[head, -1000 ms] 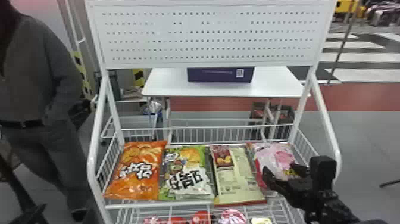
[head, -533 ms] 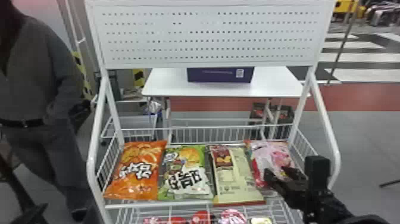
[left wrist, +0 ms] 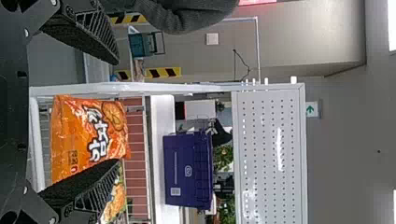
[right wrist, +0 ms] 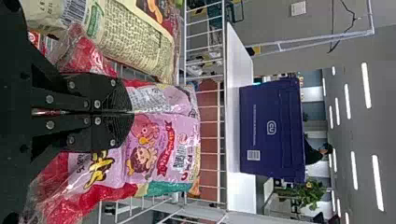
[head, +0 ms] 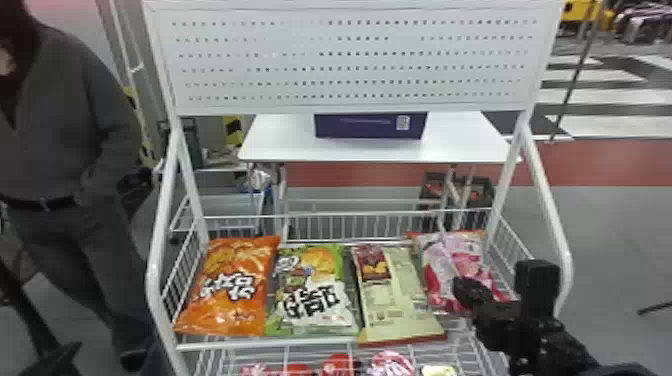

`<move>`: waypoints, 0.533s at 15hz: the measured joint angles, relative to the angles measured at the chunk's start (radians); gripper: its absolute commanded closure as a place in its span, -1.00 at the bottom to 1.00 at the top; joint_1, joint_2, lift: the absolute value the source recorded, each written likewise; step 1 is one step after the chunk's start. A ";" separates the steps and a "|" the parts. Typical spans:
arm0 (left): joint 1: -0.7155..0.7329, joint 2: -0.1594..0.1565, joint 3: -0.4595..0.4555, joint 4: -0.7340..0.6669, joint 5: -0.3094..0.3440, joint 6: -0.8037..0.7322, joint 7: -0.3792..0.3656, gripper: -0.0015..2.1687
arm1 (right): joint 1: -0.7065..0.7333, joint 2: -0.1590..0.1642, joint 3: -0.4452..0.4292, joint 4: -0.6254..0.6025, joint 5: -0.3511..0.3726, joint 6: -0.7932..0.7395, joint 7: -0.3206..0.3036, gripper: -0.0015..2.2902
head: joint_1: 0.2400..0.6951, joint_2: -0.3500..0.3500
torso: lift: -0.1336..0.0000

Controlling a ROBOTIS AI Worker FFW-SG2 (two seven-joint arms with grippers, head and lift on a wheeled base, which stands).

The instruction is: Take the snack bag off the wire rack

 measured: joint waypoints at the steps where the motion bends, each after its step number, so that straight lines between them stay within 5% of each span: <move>1: 0.000 0.000 0.000 0.000 0.000 0.000 0.000 -0.86 | 0.006 0.000 -0.003 -0.018 0.000 0.000 -0.002 0.76 | 0.14 0.00 | 1.00; 8: 0.001 0.004 0.001 -0.010 0.000 0.003 0.000 -0.86 | 0.157 -0.024 -0.054 -0.301 -0.027 0.017 -0.026 0.76 | 0.14 0.00 | 1.00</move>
